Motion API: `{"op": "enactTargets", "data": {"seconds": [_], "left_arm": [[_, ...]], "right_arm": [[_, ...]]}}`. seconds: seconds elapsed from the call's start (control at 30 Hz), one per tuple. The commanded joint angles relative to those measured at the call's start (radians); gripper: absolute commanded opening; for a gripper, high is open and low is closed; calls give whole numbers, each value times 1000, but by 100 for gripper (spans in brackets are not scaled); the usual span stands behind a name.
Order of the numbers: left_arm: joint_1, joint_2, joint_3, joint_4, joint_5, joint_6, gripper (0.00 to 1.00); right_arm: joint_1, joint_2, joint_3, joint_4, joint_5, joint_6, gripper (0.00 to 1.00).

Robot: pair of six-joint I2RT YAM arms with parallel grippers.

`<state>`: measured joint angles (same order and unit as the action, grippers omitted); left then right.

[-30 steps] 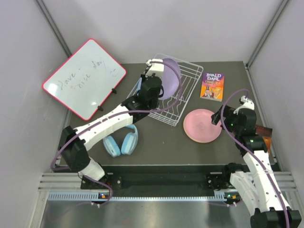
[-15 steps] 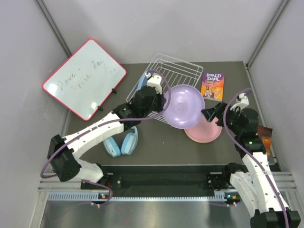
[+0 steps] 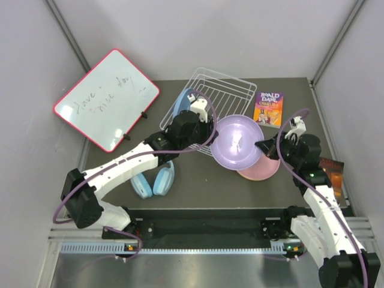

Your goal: Unload the plates from the dish rack

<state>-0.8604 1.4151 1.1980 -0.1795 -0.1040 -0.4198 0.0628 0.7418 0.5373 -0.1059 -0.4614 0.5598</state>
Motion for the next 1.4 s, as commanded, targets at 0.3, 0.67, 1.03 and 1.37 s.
{"op": "enactTargets", "data": {"seconds": [0.3, 0.67, 1.03, 1.37], "left_arm": [[-11, -148, -74, 61, -264, 107, 96], [102, -206, -170, 169, -493, 230, 99], [231, -36, -176, 345, -381, 250, 96], [274, 119, -95, 405, -358, 291, 95]], "right_arm": [[-30, -79, 96, -327, 595, -78, 0], [-55, 10, 47, -284, 616, -80, 0], [-55, 108, 7, -198, 521, -86, 4], [-55, 131, 42, -230, 489, -132, 77]]}}
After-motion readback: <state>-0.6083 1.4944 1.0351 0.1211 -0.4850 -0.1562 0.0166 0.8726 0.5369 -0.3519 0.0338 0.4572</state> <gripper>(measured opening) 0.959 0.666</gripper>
